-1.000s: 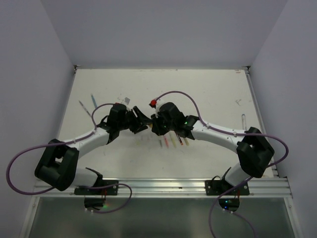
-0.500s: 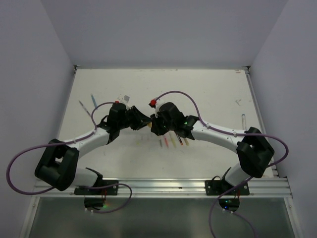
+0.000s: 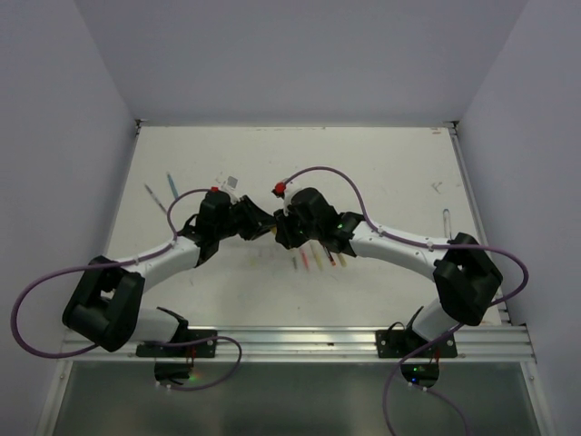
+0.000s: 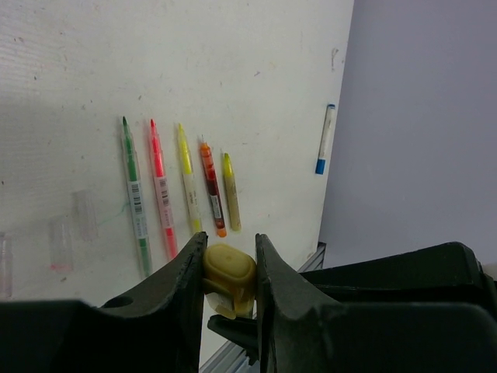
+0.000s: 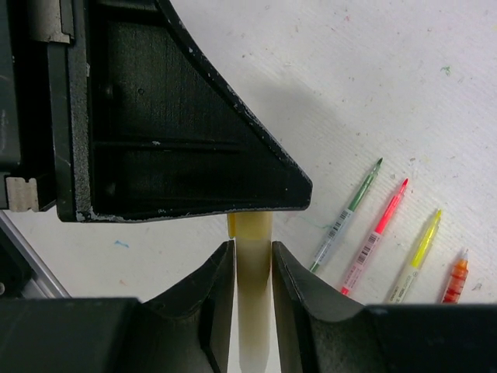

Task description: Open the pen caps

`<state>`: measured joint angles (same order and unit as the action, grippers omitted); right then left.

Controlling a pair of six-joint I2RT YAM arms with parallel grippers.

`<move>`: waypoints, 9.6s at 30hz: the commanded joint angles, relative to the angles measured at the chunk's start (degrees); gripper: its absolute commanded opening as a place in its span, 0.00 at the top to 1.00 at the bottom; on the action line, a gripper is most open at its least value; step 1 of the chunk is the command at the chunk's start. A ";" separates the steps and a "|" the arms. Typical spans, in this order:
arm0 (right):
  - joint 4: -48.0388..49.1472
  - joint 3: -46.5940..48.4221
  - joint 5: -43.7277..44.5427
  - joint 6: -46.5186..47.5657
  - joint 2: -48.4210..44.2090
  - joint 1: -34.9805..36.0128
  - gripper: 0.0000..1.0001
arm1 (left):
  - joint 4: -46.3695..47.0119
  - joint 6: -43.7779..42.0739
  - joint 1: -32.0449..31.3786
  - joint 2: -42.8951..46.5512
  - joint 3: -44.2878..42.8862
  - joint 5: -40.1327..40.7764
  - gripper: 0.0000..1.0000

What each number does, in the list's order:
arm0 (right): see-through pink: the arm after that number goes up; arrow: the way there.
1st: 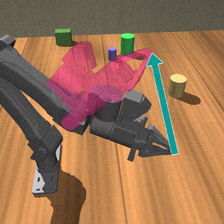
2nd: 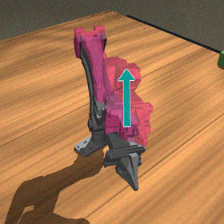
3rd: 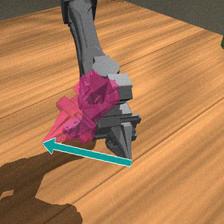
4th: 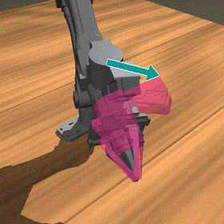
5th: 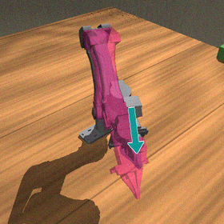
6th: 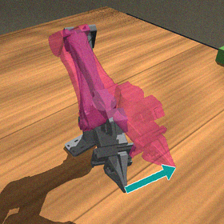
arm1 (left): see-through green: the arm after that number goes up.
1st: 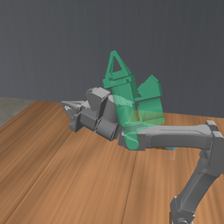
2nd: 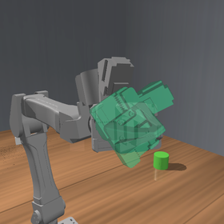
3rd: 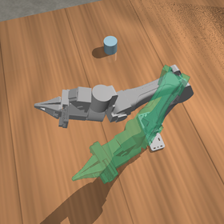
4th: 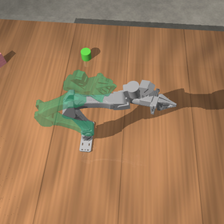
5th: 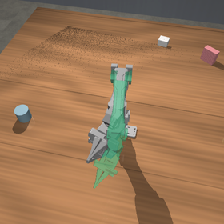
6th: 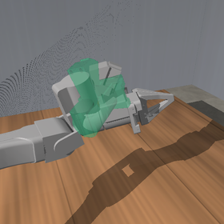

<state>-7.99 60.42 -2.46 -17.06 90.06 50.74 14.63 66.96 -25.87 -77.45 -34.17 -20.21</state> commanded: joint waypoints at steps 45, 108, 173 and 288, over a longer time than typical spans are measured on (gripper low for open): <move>-1.76 -12.63 25.66 6.08 -11.48 9.73 1.00 | -0.10 1.62 15.67 -1.66 -12.05 -6.54 1.00; -9.94 -10.77 12.39 -2.54 -3.32 -21.56 0.90 | -10.85 -13.87 14.00 8.20 15.28 3.51 1.00; -21.37 0.40 26.63 -6.14 -7.10 -50.56 0.48 | -22.63 -15.54 13.21 18.83 7.11 3.78 0.32; 36.56 -12.87 -31.74 -35.41 -4.10 -17.25 1.00 | 16.78 -9.84 -9.64 11.44 5.34 -5.52 1.00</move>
<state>28.77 46.35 -32.60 -54.54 85.97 32.73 22.13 56.49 -35.40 -68.23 -29.91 -23.55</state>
